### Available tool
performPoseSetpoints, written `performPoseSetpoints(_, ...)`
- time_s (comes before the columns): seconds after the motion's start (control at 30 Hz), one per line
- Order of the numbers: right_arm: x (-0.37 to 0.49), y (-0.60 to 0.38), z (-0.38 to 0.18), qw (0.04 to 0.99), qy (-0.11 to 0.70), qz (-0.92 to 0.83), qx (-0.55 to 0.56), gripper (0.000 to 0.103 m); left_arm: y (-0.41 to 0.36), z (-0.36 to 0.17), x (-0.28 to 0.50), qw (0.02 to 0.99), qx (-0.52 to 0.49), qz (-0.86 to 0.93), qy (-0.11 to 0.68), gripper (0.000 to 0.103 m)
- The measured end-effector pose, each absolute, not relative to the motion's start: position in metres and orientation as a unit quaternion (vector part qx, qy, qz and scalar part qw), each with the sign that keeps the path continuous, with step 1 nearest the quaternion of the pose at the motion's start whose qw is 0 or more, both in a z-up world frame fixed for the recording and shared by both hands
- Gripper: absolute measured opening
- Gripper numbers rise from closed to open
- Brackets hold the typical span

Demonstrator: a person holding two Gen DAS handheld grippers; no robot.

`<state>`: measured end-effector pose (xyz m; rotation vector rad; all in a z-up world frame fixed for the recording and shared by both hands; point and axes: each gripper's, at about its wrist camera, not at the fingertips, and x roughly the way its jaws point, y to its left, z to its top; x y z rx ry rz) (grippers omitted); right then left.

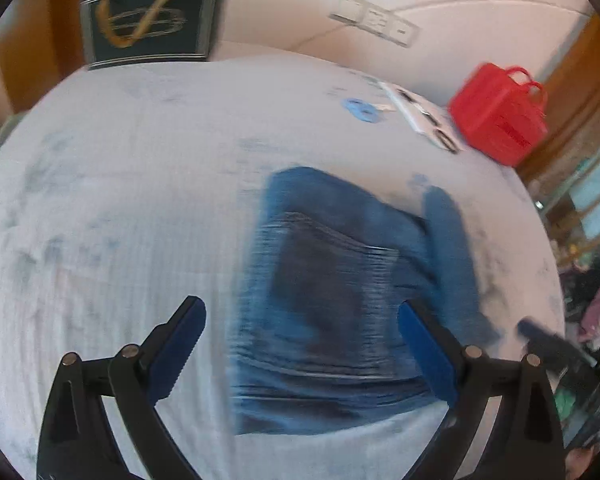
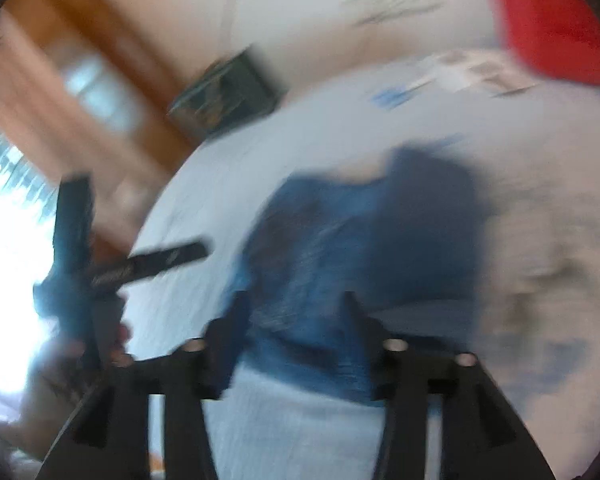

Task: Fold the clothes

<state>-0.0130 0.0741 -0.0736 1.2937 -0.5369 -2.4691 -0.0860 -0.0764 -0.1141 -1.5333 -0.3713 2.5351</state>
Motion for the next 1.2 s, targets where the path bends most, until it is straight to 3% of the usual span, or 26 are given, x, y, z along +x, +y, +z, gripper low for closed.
performPoseSetpoints(0.1,-0.003,0.131,-0.083,0.082,-0.219,-0.857,0.459,0.072,-0.030,-0.116,-0.092,0.110,-0.516,0.843,-0.099,0.103)
performPoseSetpoints(0.27,-0.001,0.180,-0.129,0.042,-0.266,-0.818,0.508,0.072,0.042,-0.142,-0.103,0.144,-0.550,0.821,-0.056,0.101)
performPoseSetpoints(0.37,0.002,0.186,-0.148,0.055,-0.267,-0.807,0.524,0.073,0.066,-0.165,-0.106,0.161,-0.593,0.787,-0.050,0.025)
performPoseSetpoints(0.47,0.001,0.189,-0.152,0.065,-0.273,-0.803,0.526,0.073,0.052,-0.135,-0.093,0.147,-0.558,0.815,-0.044,0.010)
performPoseSetpoints(0.67,-0.014,0.181,-0.122,0.110,-0.258,-0.818,0.502,0.073,-0.028,-0.054,-0.053,0.102,-0.473,0.873,-0.060,0.010)
performPoseSetpoints(0.77,-0.033,0.161,-0.110,0.140,-0.250,-0.822,0.493,0.073,-0.071,-0.086,-0.057,0.061,-0.498,0.862,-0.066,0.010)
performPoseSetpoints(0.87,-0.051,0.139,-0.107,0.163,-0.232,-0.820,0.498,0.073,-0.098,-0.170,-0.077,0.010,-0.570,0.819,-0.065,0.011)
performPoseSetpoints(0.93,-0.059,0.122,-0.105,0.175,-0.217,-0.819,0.502,0.073,-0.108,-0.196,-0.076,0.009,-0.569,0.817,-0.096,0.012)
performPoseSetpoints(1.2,-0.083,0.060,-0.079,0.222,-0.133,-0.834,0.487,0.073,-0.106,-0.144,-0.063,0.055,-0.532,0.835,-0.126,0.012)
